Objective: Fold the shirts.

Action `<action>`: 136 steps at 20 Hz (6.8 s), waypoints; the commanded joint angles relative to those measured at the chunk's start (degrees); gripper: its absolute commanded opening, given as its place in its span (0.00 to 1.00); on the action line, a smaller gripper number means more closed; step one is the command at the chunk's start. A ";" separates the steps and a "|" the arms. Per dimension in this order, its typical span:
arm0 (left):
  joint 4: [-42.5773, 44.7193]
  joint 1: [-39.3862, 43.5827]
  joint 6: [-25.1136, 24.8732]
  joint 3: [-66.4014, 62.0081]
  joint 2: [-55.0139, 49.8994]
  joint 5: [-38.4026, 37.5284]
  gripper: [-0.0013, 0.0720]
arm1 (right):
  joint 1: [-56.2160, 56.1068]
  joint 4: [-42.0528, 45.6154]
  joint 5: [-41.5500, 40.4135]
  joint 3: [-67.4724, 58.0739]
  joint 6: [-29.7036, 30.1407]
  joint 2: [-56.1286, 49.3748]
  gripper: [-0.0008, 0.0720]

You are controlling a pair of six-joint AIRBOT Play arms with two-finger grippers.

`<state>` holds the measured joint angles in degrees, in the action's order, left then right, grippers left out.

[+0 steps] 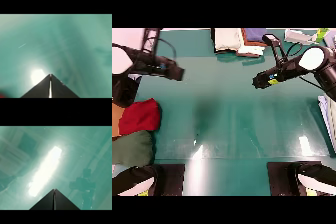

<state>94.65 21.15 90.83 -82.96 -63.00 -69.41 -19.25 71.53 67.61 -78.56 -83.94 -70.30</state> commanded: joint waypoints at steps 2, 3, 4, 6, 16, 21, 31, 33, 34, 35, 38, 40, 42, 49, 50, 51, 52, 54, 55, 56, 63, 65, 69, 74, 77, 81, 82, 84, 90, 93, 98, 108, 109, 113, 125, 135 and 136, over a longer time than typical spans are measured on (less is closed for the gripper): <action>6.86 -16.83 -1.42 3.26 0.17 -10.45 0.05 | -0.07 0.02 0.50 0.00 0.00 0.00 0.04; 6.82 -20.98 -2.01 5.92 0.17 -11.39 0.05 | -0.07 0.02 0.50 -0.02 0.00 0.00 0.04; 6.73 -24.35 -3.06 8.96 0.17 -11.67 0.20 | -0.07 0.02 0.48 0.00 0.00 0.00 0.04; 6.69 -30.27 -1.92 16.52 0.15 -9.35 1.00 | -0.07 0.02 0.37 0.00 0.00 -0.02 0.04; 6.67 -35.01 0.70 34.40 0.20 5.99 0.54 | -0.07 0.02 -1.18 -0.02 0.00 0.00 0.04; 4.61 -34.49 -0.79 23.67 5.46 1.68 0.05 | -0.04 -0.02 -3.93 -0.04 0.00 2.38 0.04; 4.61 1.66 -0.61 -11.30 13.94 -4.85 0.04 | 10.54 0.00 -7.26 -10.16 -3.23 14.43 0.04; 4.57 9.55 -0.61 -11.28 10.75 -5.73 0.04 | 13.60 -0.02 -5.95 -13.29 -3.23 14.43 0.04; 4.55 13.40 -0.68 -11.28 8.04 -6.43 0.04 | 14.60 0.00 -5.33 -14.25 -3.23 14.43 0.04; 4.55 16.76 -0.83 -11.28 4.98 -6.67 0.04 | 15.43 -0.02 -4.81 -14.82 -3.23 14.43 0.04; 3.39 25.64 -0.90 -11.28 -6.64 -5.99 0.05 | 15.91 0.02 -2.86 -15.02 -3.23 14.38 0.04; 0.72 29.57 -1.07 -11.28 -14.29 -4.76 0.05 | 15.87 0.02 -1.70 -15.02 -3.23 14.01 0.04; -2.62 31.45 -1.29 -11.28 -20.20 -1.97 0.48 | 15.87 0.09 -0.94 -14.99 -3.21 13.46 0.04; -3.17 17.05 -0.74 -11.52 -21.62 -5.16 0.75 | 15.85 3.82 13.99 -14.34 -3.39 8.55 0.04; -3.63 13.92 -0.68 -11.45 -21.64 -6.32 0.75 | 15.87 5.16 15.82 -12.26 -4.26 7.98 0.04; -3.87 11.30 -0.68 -11.45 -21.64 -6.54 0.75 | 15.91 5.73 16.52 -8.41 -4.59 7.89 0.04; -4.00 8.90 -0.70 -11.45 -21.64 -6.34 0.75 | 15.93 6.47 16.61 -3.67 -4.66 8.07 0.04; -4.00 5.38 -0.68 -11.47 -21.66 -6.05 0.75 | 15.56 5.95 16.22 7.08 -5.81 8.92 0.04; -4.02 4.04 -0.68 -11.45 -21.68 -6.05 0.75 | 14.75 6.05 15.41 13.07 -6.21 9.40 0.08; -4.02 3.13 -0.70 -11.45 -21.68 -5.77 0.75 | 13.92 5.97 13.88 18.40 -6.38 9.73 0.41; -4.02 1.90 -0.81 -11.45 -21.68 -4.04 0.75 | 0.37 5.01 0.63 38.86 -17.79 8.81 0.77; -4.02 1.90 -0.83 -11.45 -21.68 -4.02 0.75 | -2.05 2.67 -1.53 39.85 -17.94 6.51 0.77; -4.02 1.90 -0.85 -11.45 -21.68 -4.04 0.75 | -5.62 1.53 -4.39 38.21 -18.16 1.70 0.71; -5.22 1.90 -0.94 -11.37 -22.86 -2.80 0.75 | -6.29 1.73 -4.74 36.94 -18.23 0.52 0.04; -12.70 1.90 -4.55 -11.34 -27.19 -1.53 0.87 | -6.27 1.95 -4.57 36.92 -18.25 0.55 0.04; -15.65 1.90 -5.40 -11.34 -35.12 1.01 0.87 | -6.27 1.95 -4.50 36.94 -18.25 0.52 0.04; -15.80 1.90 -5.40 -11.34 -36.70 1.55 0.87 | -6.27 1.92 -4.52 36.94 -18.25 0.52 0.04; -16.28 1.90 -5.92 -11.34 -39.67 3.30 0.87 | -6.27 1.92 -4.50 36.94 -18.25 0.52 0.04; -20.44 1.90 -7.54 -11.37 -42.75 6.91 0.84 | -6.27 1.90 -4.48 36.94 -18.25 0.52 0.04; -20.57 1.90 -7.58 -11.34 -42.75 6.78 0.83 | -6.27 1.92 -4.61 36.92 -18.25 0.55 0.04; -20.52 1.90 -8.52 -11.37 -42.75 6.80 0.05 | -6.27 2.03 -4.52 36.24 -18.23 0.55 0.04; -10.93 -7.19 -5.77 -17.94 -14.53 8.50 0.05 | 4.28 17.86 4.26 8.13 -18.14 15.93 0.04; -9.97 -7.85 -5.86 -18.67 -9.90 9.14 0.05 | 6.99 18.21 4.59 4.42 -17.53 18.12 0.04; -7.98 -8.09 -5.86 -19.50 6.45 11.82 0.05 | 16.02 18.12 4.79 -8.63 -14.45 24.48 0.04; -5.27 -8.09 -5.79 -19.21 19.54 11.10 0.05 | 27.17 17.55 11.93 -43.85 -8.90 13.68 0.04; 2.12 -9.18 -0.70 1.55 -14.21 13.16 0.05 | 22.88 11.08 5.33 -20.55 -7.89 -8.22 0.04; 2.08 -9.18 -0.81 1.88 -17.44 14.60 0.05 | 21.66 11.06 2.75 -19.21 -7.89 -10.67 0.04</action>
<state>96.07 12.36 88.03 -85.78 -71.42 -61.45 4.80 83.15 75.59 -103.24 -92.18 -74.56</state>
